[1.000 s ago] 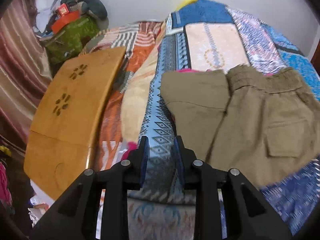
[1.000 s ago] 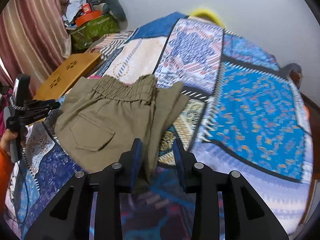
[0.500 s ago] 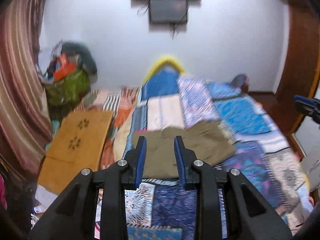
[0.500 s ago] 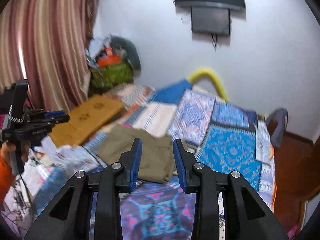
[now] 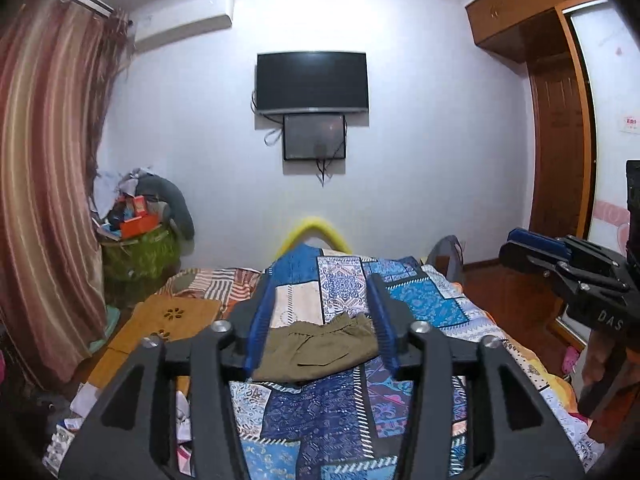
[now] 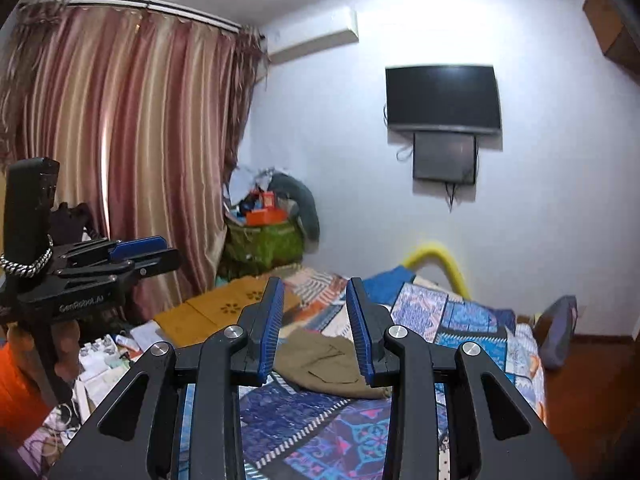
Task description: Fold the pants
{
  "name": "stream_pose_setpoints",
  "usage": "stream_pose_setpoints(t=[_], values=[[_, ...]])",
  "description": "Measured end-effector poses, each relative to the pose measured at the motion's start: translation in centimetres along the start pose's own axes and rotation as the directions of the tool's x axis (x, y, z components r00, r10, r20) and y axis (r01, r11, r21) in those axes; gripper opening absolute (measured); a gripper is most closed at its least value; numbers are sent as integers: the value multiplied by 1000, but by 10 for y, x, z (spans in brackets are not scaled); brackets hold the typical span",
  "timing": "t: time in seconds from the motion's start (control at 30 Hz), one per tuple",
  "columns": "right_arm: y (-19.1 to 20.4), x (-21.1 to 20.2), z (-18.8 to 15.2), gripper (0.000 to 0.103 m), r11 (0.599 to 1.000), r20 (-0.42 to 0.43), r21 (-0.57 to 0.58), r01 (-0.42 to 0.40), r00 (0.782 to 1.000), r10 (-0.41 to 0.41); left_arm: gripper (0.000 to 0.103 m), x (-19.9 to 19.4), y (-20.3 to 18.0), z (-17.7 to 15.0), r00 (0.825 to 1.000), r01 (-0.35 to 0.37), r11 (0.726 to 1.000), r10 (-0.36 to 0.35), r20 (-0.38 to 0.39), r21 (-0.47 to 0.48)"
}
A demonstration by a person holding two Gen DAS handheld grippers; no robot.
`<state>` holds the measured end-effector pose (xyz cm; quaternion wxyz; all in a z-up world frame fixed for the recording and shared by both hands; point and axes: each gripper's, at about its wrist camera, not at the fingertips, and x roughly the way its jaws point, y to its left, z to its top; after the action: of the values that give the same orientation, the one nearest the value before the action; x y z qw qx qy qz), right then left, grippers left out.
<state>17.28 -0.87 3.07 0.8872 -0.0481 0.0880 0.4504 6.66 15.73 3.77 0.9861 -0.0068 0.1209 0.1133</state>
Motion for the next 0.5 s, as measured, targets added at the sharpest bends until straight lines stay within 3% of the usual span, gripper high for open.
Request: stream_pose_setpoints(t=[0.17,0.33,0.4,0.5], values=[[14,-14,-10,32,1000,12,11,-18,1000,18,66,-28,-7,-14,1000,17,999,-16,25,-39],[11,-23,-21,63,997,36,73,17,999,-20,92,-40,-5,-24,999,9,998,-7,44,-58],[9,-25,-22,79,995,46,92,28,998,-32,98,-43,-4,-28,998,-10,998,14,59,-64],[9,-26,-23,83,994,45,101,45,998,-49,101,-45,-5,-33,996,-54,997,57,65,-54]])
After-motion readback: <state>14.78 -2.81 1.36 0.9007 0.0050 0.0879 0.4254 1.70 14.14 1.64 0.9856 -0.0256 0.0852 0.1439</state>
